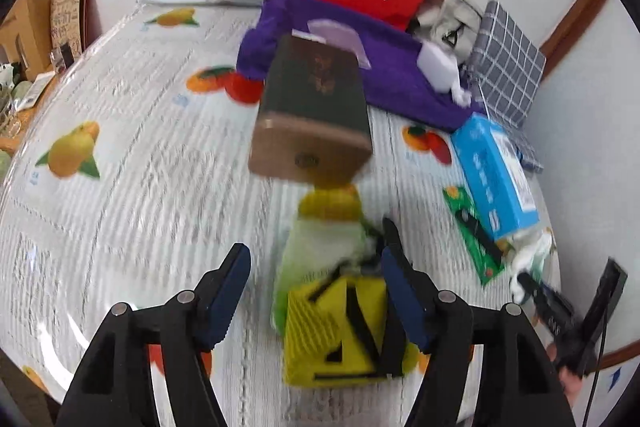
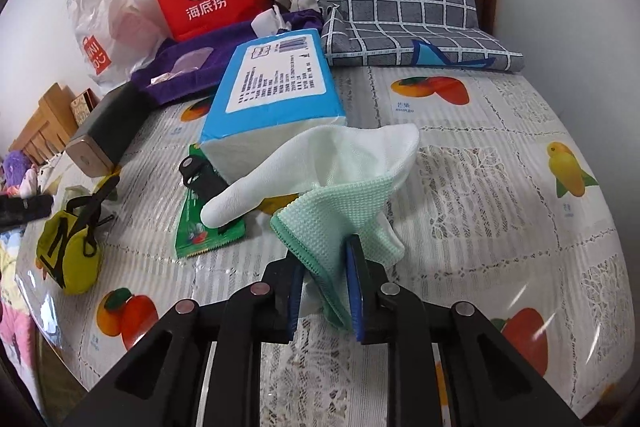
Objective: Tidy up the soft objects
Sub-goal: 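Grasp the green leaf-print pouch with the left tool while the right tool holds the glove, then carry the green pouch and glove over the purple towel with both tools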
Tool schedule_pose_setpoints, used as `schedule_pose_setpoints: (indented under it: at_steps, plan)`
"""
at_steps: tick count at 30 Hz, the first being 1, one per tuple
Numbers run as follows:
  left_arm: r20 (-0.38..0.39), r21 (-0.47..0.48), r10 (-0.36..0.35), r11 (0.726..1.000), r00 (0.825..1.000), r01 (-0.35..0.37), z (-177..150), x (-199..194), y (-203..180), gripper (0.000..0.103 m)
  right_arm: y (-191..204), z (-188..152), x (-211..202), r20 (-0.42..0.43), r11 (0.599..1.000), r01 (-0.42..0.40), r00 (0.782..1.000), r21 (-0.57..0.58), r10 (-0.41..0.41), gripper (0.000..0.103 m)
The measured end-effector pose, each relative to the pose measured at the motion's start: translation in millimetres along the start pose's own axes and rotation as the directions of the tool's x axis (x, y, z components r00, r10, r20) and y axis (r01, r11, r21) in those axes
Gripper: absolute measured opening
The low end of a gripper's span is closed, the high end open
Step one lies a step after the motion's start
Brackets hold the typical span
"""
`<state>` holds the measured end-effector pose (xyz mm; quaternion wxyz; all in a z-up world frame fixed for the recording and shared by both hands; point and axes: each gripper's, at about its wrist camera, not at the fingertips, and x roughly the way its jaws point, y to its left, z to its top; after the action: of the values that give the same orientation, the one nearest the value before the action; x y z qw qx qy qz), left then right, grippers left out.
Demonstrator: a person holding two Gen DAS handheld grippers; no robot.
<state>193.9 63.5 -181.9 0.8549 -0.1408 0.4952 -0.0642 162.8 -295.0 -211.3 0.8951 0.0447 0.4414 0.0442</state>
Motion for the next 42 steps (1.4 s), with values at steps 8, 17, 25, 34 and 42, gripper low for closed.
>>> schedule_pose_setpoints:
  at_steps: [8, 17, 25, 34, 42]
  plan:
    - [-0.137, 0.086, 0.079, 0.994, 0.987, -0.068, 3.6, 53.7, -24.2, 0.064, 0.5, -1.7, -1.1, -0.010, 1.000, 0.001, 1.000, -0.006, -0.001, 0.020]
    - [-0.071, 0.092, 0.109, 0.990, 0.991, -0.103, 10.4, 50.0, -32.6, 0.047, -1.2, 1.6, 3.5, -0.017, 1.000, -0.007, 1.000, 0.001, 0.007, 0.020]
    - [-0.030, -0.077, -0.038, 0.996, 0.999, 0.035, 13.3, 18.6, 2.5, 0.050, 1.0, 3.3, 7.3, -0.018, 1.000, -0.001, 1.000, -0.007, 0.000, 0.021]
    - [-0.062, -0.108, 0.079, 0.990, 0.995, -0.085, -0.4, 11.4, 36.8, 0.053, 1.4, 3.3, 5.7, -0.019, 1.000, 0.003, 1.000, -0.011, -0.003, 0.021]
    - [-0.036, -0.185, 0.045, 0.981, 0.998, -0.051, 4.6, 7.9, 58.8, 0.053, 2.2, 3.5, -12.6, 0.000, 1.000, 0.003, 1.000, -0.021, -0.003, 0.016]
